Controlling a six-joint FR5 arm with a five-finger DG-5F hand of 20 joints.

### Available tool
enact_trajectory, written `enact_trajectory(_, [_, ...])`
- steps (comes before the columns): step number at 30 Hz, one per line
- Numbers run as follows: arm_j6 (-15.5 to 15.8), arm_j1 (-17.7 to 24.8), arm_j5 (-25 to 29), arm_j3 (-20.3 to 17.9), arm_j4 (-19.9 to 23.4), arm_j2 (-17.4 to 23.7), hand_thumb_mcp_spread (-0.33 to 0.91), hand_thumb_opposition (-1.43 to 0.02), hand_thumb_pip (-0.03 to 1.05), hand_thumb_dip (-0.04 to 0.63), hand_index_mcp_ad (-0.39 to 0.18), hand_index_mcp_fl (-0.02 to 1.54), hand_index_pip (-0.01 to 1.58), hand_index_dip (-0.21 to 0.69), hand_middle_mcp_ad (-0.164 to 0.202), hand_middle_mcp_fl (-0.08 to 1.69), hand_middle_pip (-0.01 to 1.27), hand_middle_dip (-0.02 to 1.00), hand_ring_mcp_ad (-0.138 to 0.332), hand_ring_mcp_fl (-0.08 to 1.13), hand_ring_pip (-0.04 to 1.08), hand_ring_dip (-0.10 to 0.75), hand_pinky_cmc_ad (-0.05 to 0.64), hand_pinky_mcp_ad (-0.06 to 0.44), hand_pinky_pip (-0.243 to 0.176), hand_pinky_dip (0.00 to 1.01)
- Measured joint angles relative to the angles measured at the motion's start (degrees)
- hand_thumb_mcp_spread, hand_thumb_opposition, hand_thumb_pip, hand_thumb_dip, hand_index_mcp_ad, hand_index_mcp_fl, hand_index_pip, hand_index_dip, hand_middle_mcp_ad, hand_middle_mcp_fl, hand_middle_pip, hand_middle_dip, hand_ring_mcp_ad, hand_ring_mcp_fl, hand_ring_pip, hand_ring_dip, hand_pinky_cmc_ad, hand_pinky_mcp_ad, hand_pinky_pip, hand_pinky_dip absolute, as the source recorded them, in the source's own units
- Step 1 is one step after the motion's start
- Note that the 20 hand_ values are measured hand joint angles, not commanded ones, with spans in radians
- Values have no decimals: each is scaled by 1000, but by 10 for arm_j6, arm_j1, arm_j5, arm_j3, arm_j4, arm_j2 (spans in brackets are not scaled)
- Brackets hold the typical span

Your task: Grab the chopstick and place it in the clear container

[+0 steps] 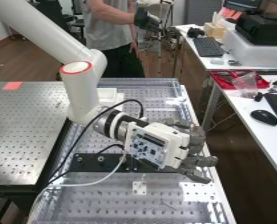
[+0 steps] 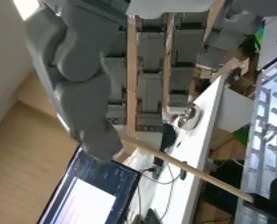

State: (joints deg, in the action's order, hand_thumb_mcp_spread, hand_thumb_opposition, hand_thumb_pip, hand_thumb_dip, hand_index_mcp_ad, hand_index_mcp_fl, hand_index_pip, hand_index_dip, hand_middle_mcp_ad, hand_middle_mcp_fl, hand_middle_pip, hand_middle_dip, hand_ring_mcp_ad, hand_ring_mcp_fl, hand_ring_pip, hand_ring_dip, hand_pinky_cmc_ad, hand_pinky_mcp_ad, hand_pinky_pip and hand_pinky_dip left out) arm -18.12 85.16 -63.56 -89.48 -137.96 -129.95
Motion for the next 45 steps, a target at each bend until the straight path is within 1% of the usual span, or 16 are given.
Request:
enact_trajectory(2, [2,0,4,0,3,-1,630,-974,529,284,-89,677,1306,-30,58,939,721,590,89,574,82,408,314,134,-19,180])
enact_trajectory(4, [3,0,8,0,8,-1,630,-990,524,281,-89,702,1309,-24,61,958,724,588,87,630,82,408,332,150,-16,176])
enact_trajectory(5, [5,1,10,0,11,-1,628,-988,522,281,-89,707,1312,-24,58,976,731,588,89,628,82,408,328,157,-16,176])
enact_trajectory(7, [7,1,14,0,13,-1,632,-1004,518,281,-89,757,1265,-24,61,988,731,588,86,651,80,408,326,161,-19,176])
enact_trajectory(10, [13,1,13,1,14,-2,646,-1004,503,279,-89,787,1213,-12,63,993,731,590,84,705,79,415,351,166,-2,180])
enact_trajectory(15, [19,1,2,6,4,-2,642,-1021,496,283,-89,845,1166,0,58,1007,723,590,82,735,91,424,363,185,0,176])
enact_trajectory(20, [23,-1,-11,11,-8,-2,637,-1018,497,283,-89,827,1154,2,61,1009,660,635,84,646,86,424,367,183,9,178])
enact_trajectory(22, [21,-2,-10,12,-9,-2,635,-1028,499,284,-93,822,1169,10,61,997,632,639,84,630,84,421,367,180,9,178])
enact_trajectory(23, [20,-2,-10,12,-10,-2,632,-1028,501,284,-93,801,1175,19,58,944,613,639,84,628,84,421,367,183,9,178])
enact_trajectory(25, [20,-2,-10,12,-12,-1,627,-1031,531,284,-93,791,1175,16,58,934,597,639,86,628,84,421,367,182,9,178])
enact_trajectory(29, [20,-4,-11,12,-13,-1,593,-1025,578,288,-96,735,1168,21,58,923,600,639,84,597,84,421,367,183,9,178])
enact_trajectory(35, [16,-5,-15,15,-21,0,560,-974,602,284,-103,682,1042,24,61,874,579,630,86,574,84,421,367,183,10,178])
enact_trajectory(37, [16,-5,-19,17,-23,0,560,-958,621,281,-103,634,1019,19,59,852,581,628,84,560,82,424,346,183,10,178])
enact_trajectory(41, [16,-5,-18,19,-25,-1,545,-927,623,281,-103,639,1011,2,59,850,583,630,84,541,86,421,347,183,10,178])
enact_trajectory(43, [17,-5,-18,19,-25,-1,543,-925,627,281,-103,606,1012,3,58,843,583,627,86,539,79,421,351,180,10,178])
enact_trajectory(45, [17,-5,-18,18,-25,0,541,-925,632,284,-101,599,1004,3,61,840,581,627,82,539,77,421,328,180,9,178])
